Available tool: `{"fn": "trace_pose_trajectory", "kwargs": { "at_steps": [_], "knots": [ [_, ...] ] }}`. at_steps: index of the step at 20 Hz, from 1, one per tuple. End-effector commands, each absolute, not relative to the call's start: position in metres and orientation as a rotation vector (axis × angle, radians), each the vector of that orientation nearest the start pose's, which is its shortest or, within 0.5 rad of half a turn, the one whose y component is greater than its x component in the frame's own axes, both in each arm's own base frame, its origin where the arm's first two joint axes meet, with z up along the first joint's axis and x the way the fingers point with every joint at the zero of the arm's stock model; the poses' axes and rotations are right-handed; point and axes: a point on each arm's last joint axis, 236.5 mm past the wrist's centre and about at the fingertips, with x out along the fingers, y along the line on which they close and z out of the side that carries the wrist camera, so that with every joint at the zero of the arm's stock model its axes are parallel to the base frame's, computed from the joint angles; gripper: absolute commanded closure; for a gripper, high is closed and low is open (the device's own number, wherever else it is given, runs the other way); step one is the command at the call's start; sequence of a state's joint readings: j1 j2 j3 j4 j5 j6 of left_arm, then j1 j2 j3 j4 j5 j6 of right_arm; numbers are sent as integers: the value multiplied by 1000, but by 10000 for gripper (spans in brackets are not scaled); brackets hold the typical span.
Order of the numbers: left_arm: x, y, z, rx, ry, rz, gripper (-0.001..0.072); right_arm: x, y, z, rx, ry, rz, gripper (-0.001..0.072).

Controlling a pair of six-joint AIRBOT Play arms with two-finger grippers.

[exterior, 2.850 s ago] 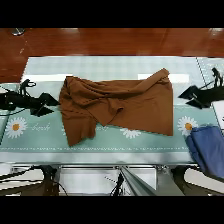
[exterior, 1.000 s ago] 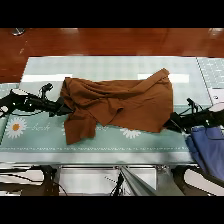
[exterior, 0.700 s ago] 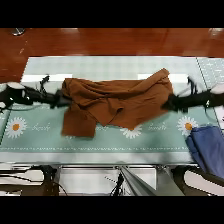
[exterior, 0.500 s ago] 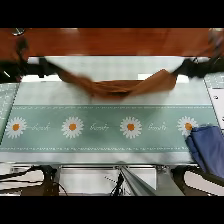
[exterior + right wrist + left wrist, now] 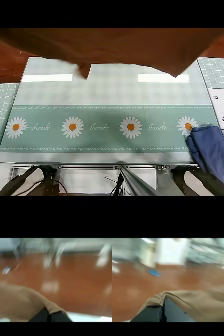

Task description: Fold the shirts.

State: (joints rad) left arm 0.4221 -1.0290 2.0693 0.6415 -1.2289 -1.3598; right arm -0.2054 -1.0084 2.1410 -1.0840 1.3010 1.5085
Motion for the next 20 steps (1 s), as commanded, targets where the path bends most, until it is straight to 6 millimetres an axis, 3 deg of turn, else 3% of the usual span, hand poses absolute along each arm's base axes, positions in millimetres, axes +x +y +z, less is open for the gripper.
{"fn": "trace_pose_trajectory", "kwargs": {
  "at_steps": [1,4,6,8,10,12,16,18,20],
  "knots": [
    [215,-26,560,-22,-135,-66,690,201,35,551,23,-62,118,686],
    [132,-19,576,109,-247,181,690,143,25,550,1,-93,25,685],
    [88,-30,578,134,-300,205,690,119,24,537,-7,-57,-3,686],
    [65,-41,570,135,-298,134,690,105,26,524,-4,-17,-7,686],
    [65,-31,555,91,-238,104,690,105,27,508,8,45,-2,686],
    [92,-19,525,18,-110,90,691,125,31,485,26,138,31,686],
    [196,-2,408,-118,335,42,690,198,42,403,103,393,144,686],
    [248,-9,354,-176,484,-44,690,235,39,361,152,470,162,686],
    [299,-24,298,-259,644,-163,690,275,36,307,213,578,176,686]
  ]
}}
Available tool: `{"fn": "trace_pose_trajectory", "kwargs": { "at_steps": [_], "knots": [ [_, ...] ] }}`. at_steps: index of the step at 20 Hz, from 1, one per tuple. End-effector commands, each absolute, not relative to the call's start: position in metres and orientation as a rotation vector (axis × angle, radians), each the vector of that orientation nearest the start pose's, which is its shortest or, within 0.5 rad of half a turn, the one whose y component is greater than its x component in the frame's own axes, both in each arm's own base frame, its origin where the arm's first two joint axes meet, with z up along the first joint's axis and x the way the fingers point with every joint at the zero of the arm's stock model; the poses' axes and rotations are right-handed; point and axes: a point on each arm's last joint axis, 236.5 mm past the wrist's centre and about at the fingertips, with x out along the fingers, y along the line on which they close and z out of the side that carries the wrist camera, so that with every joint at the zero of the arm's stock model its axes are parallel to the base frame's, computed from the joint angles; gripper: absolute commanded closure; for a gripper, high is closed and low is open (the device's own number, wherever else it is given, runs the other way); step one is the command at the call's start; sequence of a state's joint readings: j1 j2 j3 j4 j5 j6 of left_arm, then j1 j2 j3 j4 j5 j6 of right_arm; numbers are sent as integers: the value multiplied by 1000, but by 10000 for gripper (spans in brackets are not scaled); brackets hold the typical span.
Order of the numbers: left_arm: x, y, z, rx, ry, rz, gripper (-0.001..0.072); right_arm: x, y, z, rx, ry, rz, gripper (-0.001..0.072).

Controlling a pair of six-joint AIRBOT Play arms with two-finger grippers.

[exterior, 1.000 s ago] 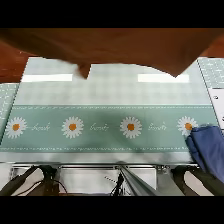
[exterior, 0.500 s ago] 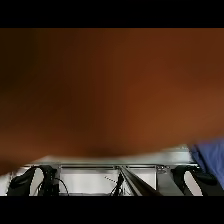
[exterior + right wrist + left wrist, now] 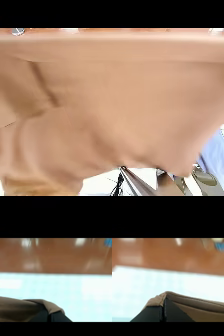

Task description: Fold the shirts.

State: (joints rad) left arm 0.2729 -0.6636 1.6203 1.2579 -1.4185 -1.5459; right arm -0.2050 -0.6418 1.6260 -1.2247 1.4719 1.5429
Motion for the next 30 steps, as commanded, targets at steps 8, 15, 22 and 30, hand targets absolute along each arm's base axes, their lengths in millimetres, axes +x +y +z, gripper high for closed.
{"fn": "trace_pose_trajectory", "kwargs": {
  "at_steps": [8,15,22,30],
  "knots": [
    [501,-41,139,-385,810,-223,690,464,10,125,443,811,162,686],
    [589,-29,49,-570,831,-89,689,577,-5,46,618,866,131,686],
    [564,-36,-20,-596,1062,-94,689,570,6,-14,624,1033,173,685],
    [454,-39,-25,-321,1509,-371,689,490,4,-19,503,1351,314,685]
  ]
}}
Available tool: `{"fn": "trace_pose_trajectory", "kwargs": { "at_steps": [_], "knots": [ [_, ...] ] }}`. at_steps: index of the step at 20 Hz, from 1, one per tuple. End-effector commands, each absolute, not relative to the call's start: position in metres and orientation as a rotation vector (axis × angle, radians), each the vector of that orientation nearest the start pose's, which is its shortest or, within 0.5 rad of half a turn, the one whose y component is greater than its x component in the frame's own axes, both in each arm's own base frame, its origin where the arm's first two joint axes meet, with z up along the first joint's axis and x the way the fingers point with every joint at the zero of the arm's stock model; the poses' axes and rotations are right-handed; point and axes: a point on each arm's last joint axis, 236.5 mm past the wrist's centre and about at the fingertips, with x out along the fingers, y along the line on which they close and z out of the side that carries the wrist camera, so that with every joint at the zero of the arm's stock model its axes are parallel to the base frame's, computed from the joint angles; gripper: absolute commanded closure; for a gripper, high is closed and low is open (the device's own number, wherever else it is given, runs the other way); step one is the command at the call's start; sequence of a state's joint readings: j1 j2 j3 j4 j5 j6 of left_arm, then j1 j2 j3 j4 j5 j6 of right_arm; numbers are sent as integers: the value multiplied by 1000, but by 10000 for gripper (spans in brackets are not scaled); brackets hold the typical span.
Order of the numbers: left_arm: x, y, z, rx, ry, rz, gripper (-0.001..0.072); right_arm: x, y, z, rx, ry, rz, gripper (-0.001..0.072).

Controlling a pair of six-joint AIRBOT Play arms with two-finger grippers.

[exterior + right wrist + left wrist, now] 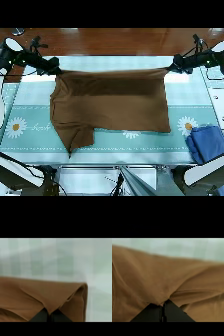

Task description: Fold the shirts.

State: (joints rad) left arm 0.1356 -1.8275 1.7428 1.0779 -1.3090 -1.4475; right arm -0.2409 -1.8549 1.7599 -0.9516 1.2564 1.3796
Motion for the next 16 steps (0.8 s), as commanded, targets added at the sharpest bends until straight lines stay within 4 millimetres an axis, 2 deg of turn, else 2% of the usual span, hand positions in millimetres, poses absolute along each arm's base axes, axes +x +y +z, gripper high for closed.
{"fn": "trace_pose_trajectory", "kwargs": {
  "at_steps": [1,5,7,8,9,10,11,13,16],
  "knots": [
    [445,-37,-34,-314,1550,-362,689,480,7,-29,518,1389,318,686],
    [414,-39,-68,-345,1664,-353,689,458,12,-70,562,1463,293,685],
    [410,-40,-74,-354,1684,-354,689,455,12,-80,586,1472,267,684],
    [410,-42,-73,-360,1682,-358,689,456,16,-81,601,1465,266,570],
    [410,-42,-73,-373,1685,-349,621,456,19,-80,606,1467,272,243],
    [409,-42,-72,-391,1695,-329,304,454,28,-77,610,1473,299,87],
    [406,-42,-70,-404,1710,-319,9,452,31,-72,618,1480,314,85],
    [398,-41,-60,-415,1733,-315,0,449,30,-53,613,1460,329,86],
    [382,-29,-36,-415,1694,-284,0,438,2,-6,518,1363,313,86]
  ]
}}
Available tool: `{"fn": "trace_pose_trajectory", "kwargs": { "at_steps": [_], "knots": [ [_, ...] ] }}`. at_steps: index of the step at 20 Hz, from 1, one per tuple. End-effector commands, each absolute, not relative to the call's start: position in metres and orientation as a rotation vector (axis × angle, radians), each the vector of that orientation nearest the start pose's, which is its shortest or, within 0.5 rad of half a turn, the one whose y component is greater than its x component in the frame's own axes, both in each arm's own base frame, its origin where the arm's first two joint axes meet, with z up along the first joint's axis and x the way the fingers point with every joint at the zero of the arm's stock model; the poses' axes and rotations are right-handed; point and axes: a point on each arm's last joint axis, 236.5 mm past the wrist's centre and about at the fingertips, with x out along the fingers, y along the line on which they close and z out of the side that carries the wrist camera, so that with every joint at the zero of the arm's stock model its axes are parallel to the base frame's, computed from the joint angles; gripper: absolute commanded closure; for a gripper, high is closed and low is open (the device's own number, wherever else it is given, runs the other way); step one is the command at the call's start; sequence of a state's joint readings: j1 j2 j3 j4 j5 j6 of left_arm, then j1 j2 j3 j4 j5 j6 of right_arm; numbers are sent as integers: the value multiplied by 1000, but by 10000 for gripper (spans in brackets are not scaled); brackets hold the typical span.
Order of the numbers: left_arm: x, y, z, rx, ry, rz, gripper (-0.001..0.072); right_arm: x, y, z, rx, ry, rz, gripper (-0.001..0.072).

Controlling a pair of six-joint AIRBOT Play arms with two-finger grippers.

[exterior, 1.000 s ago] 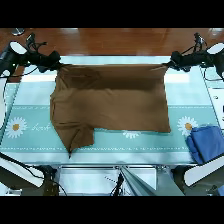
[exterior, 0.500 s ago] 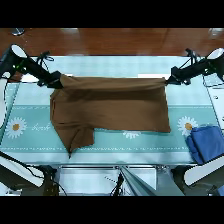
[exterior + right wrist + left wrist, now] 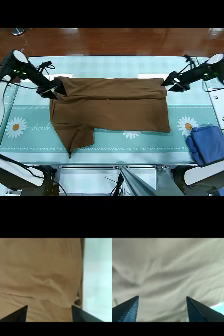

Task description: Fold the shirts.

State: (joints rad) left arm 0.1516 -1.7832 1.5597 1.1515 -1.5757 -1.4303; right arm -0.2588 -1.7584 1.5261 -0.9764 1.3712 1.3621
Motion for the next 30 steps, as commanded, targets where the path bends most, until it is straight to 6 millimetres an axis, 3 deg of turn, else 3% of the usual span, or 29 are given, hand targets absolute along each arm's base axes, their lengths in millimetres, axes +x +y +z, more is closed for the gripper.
{"fn": "trace_pose_trajectory", "kwargs": {
  "at_steps": [1,2,4,6,8,11,16,20,23,26,29,30],
  "knots": [
    [374,-24,-31,-425,1669,-269,0,431,-3,8,495,1304,311,87],
    [359,-19,-29,-443,1655,-250,0,420,-5,14,467,1249,307,87],
    [313,-8,-35,-499,1653,-205,0,386,-6,1,488,1188,241,87],
    [271,7,-46,-587,1613,-120,1,347,17,-13,617,1140,218,87],
    [248,20,-50,-752,1511,-20,1,321,38,-18,732,1080,200,87],
    [232,17,-52,-960,1383,2,1,294,61,-18,803,1071,237,87],
    [212,-15,-75,-960,1441,-72,3,284,67,-18,801,1094,264,87],
    [223,-35,-91,-982,1387,-71,3,279,72,-17,808,1114,283,87],
    [236,-52,-90,-989,1311,-145,3,280,71,-17,812,1114,280,87],
    [229,-70,-97,-971,1372,-200,3,282,69,-17,809,1103,268,87],
    [223,-85,-101,-954,1425,-244,7,298,47,-15,835,1036,179,87],
    [223,-86,-98,-952,1428,-257,74,301,30,-11,842,1014,142,87]
  ]
}}
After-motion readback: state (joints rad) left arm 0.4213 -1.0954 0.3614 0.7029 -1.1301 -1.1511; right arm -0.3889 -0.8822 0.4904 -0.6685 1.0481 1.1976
